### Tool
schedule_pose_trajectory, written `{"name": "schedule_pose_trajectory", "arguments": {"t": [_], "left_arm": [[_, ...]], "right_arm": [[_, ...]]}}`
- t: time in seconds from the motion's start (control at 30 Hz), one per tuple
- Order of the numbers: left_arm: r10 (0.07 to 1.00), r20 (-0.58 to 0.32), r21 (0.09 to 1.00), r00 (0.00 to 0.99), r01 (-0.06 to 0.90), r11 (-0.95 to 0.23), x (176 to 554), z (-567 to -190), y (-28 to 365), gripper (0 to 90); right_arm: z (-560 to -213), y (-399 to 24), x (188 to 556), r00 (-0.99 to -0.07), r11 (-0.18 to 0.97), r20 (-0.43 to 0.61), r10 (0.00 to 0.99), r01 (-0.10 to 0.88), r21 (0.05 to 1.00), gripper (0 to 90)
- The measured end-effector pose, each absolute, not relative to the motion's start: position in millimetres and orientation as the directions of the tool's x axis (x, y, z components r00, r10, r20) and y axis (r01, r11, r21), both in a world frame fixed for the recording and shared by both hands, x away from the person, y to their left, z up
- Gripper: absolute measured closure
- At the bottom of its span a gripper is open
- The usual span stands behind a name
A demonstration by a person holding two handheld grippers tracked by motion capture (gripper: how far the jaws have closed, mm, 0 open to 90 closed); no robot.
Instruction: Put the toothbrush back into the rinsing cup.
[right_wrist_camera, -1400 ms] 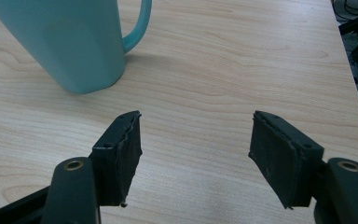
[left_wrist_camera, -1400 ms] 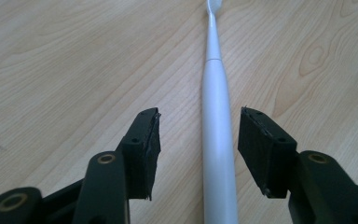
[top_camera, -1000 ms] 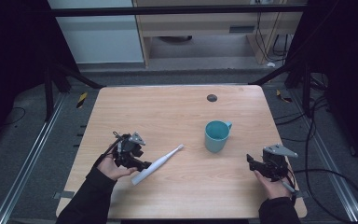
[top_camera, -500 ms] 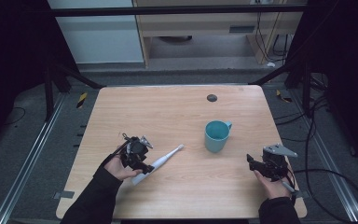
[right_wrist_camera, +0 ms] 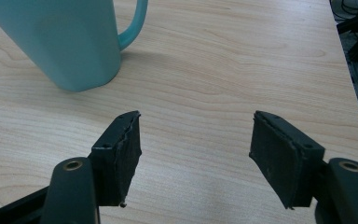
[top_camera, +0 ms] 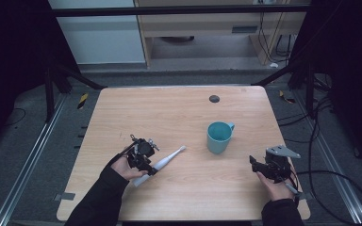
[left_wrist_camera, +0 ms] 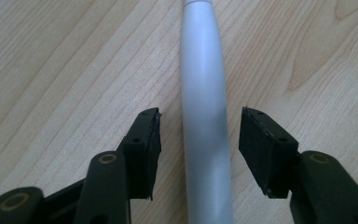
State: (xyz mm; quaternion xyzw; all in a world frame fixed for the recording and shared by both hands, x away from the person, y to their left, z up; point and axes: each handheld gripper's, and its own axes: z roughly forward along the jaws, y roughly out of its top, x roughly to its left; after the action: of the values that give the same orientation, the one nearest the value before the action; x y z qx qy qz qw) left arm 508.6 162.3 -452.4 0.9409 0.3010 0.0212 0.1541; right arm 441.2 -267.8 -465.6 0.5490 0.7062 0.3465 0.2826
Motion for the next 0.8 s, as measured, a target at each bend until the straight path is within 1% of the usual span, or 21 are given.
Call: {"name": "schedule_pose_trajectory", "arguments": {"t": [0.5,0.8], "left_arm": [[0.562,-0.081,0.264,0.823,0.562,-0.784,513.8,-459.3,157.1,61.0],[0.561,-0.084,0.246,0.824,0.562,-0.790,514.7,-462.3,154.0,65.2]], "right_arm": [[-466.0,-267.5,441.5,-0.238,0.159,-0.020,0.971,0.582,0.797,33.4],[-465.9,-267.5,441.4,-0.238,0.160,-0.020,0.971,0.583,0.797,33.5]]}}
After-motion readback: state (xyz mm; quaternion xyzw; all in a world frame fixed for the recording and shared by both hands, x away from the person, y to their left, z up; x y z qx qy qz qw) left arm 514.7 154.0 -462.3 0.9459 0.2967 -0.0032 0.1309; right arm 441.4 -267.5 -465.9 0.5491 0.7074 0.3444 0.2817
